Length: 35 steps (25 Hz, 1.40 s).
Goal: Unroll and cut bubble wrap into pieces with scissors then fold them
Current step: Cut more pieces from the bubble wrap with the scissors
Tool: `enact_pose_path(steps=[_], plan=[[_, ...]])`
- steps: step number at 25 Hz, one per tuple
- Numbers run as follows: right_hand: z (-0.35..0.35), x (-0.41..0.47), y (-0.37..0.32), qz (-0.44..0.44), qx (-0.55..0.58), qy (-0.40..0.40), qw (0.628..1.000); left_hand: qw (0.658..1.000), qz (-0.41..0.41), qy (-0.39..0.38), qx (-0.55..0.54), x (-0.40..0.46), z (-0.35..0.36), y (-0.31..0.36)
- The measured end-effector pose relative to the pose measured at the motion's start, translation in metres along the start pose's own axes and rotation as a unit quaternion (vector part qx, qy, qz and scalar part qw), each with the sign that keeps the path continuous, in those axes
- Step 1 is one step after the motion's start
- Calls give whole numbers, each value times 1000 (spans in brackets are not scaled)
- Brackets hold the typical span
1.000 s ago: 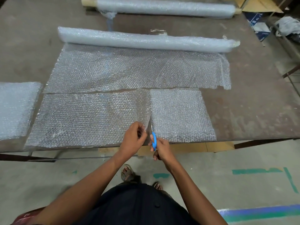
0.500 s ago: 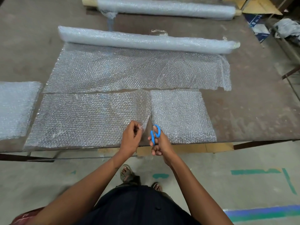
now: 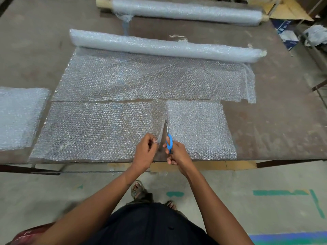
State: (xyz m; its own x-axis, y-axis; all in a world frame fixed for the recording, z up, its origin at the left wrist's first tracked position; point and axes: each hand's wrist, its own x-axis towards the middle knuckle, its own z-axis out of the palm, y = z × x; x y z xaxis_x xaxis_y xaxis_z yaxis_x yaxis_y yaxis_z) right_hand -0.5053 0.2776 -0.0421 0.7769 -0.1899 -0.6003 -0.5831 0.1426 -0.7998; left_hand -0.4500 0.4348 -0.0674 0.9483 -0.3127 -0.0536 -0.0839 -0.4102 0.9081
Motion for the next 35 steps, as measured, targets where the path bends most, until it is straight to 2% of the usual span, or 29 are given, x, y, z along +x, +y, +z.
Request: enact_pose_path(steps=[6,16,20,28,35], plan=[[1,-4,-9,55,47,-23,997,994,-76,42,-64,3,-3,15],[10,23,-25,37,63,-13,997,999,-50,10,-5,3,-4,5],[8,37,-36,12,33,-2,999,999,-30,-6,13,3,-5,8],[7,32,-34,14,30,23,999,998,-55,0,-32,3,-6,3],[-1,31,-35,41,61,-5,997,991,-87,29,-95,5,-5,11]])
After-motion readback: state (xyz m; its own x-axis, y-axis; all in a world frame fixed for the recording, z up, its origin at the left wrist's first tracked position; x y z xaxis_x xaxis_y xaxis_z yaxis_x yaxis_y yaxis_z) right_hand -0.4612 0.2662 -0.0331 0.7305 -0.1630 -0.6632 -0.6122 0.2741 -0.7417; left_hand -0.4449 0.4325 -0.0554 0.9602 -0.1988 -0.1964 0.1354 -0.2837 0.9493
